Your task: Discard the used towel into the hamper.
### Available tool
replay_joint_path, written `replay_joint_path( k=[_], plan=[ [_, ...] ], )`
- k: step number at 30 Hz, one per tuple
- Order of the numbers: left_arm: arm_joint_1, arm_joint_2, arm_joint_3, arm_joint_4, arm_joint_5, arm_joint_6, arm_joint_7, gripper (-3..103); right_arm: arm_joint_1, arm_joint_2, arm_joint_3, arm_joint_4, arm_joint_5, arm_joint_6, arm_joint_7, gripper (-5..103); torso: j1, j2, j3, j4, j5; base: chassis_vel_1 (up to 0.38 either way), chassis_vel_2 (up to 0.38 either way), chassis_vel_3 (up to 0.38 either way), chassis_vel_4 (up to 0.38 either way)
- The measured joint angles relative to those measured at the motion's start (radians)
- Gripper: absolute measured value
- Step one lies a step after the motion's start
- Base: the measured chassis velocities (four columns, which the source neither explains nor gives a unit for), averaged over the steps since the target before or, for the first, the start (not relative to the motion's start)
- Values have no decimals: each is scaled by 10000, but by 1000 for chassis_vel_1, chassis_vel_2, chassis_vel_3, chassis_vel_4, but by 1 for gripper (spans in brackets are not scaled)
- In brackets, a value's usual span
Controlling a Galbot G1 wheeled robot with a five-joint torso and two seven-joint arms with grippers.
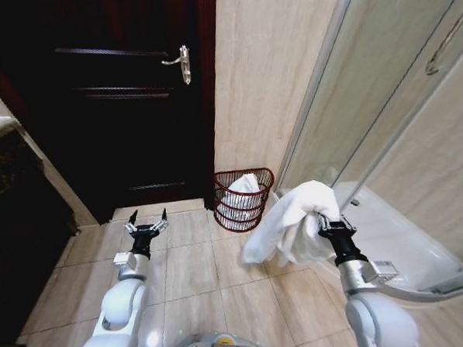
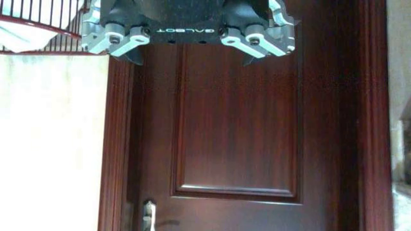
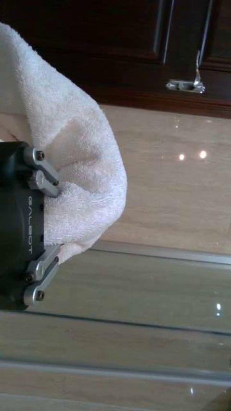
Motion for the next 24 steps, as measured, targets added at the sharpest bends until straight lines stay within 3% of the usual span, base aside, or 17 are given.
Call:
replay_joint_path(
  k=[7, 24],
  plan=[
    [63, 32, 340, -102, 45, 131, -894, 100, -218, 66, 5, -208, -72, 222, -18, 20, 0, 0, 0, -4, -1, 0, 0, 0, 0],
    [11, 82, 860, 280, 57, 60, -1096, 100, -317, 283, 8, -217, -40, 654, -62, 20, 0, 0, 0, -3, -2, 61, 57, -47, -45]
  ],
)
